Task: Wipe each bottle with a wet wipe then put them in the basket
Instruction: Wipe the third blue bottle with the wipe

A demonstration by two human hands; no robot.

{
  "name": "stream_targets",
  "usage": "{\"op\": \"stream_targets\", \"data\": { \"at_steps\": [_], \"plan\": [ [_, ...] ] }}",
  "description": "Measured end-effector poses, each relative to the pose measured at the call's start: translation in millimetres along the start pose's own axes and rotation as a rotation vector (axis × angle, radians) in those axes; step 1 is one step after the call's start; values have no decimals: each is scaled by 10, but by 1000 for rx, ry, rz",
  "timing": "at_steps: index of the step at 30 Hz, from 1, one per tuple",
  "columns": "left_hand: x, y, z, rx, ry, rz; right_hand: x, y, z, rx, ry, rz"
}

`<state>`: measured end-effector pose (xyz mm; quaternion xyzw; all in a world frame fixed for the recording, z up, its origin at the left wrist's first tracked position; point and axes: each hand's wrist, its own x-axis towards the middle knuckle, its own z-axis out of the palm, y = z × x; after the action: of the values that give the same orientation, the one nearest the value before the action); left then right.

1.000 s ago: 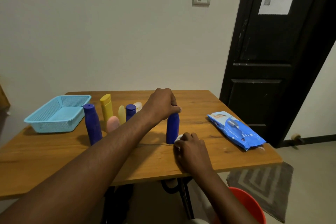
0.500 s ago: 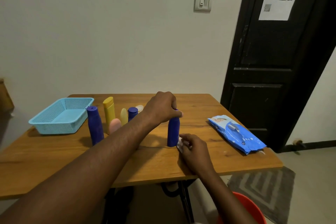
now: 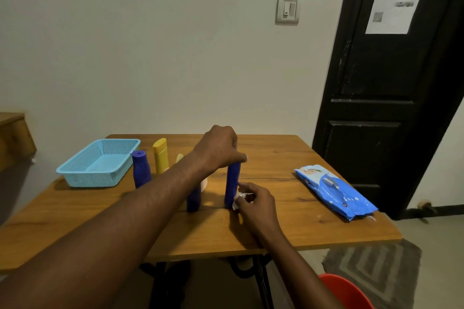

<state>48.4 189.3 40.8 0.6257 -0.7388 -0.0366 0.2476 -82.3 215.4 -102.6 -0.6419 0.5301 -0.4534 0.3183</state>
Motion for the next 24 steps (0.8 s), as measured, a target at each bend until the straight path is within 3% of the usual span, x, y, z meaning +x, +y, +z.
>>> {"op": "stream_targets", "data": {
  "at_steps": [16, 24],
  "plan": [
    [-27, -199, -125, 465, 28, -15, 26, -21, 192, -46, -29, -34],
    [-135, -145, -141, 503, 73, 9, -32, -3, 81, -438, -59, -147]
  ]
}}
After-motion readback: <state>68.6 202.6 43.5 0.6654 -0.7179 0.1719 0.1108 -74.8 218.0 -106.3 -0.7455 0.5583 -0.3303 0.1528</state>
